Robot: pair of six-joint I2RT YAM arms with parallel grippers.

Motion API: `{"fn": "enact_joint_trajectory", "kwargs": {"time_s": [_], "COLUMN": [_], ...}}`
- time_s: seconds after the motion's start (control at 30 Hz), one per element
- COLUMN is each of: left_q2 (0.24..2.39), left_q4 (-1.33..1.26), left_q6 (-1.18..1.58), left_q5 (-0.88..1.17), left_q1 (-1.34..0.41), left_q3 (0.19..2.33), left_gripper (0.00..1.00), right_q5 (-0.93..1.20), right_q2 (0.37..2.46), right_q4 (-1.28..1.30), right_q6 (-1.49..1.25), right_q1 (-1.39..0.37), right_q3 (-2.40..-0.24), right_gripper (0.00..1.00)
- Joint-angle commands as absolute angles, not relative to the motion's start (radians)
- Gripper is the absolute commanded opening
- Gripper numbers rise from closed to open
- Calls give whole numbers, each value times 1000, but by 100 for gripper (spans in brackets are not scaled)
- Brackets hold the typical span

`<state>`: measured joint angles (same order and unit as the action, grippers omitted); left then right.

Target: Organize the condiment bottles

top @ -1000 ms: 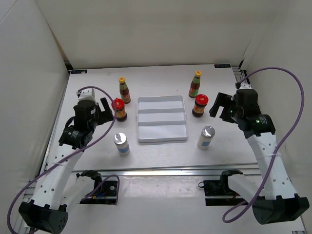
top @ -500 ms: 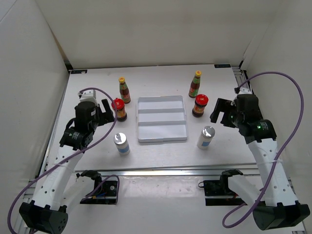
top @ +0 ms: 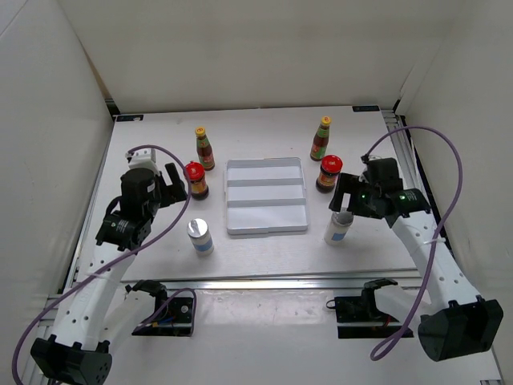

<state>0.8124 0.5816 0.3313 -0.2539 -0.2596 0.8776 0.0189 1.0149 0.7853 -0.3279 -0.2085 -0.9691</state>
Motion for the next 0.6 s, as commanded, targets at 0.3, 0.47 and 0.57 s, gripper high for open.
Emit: {"fn": "enact_joint_trajectory", "kwargs": {"time_s": [0.3, 0.47, 0.57], "left_q2": [833, 842, 842], "left_q4": [566, 566, 566], "left_q6": [337, 347, 347], "left_q5": [-258, -279, -288], "left_q1": [-264, -264, -264], "left_q3": [879, 879, 879], "left_gripper": [100, 100, 100], "right_q5": [-106, -132, -143], "right_q2": [1126, 1135, 1144], "right_q4": [715, 715, 715], "right_q6": [-380, -391, -391], "right_q1": [-327, -345, -354], "right_q3": [-891, -873, -864], "right_gripper": [99, 86, 72]}}
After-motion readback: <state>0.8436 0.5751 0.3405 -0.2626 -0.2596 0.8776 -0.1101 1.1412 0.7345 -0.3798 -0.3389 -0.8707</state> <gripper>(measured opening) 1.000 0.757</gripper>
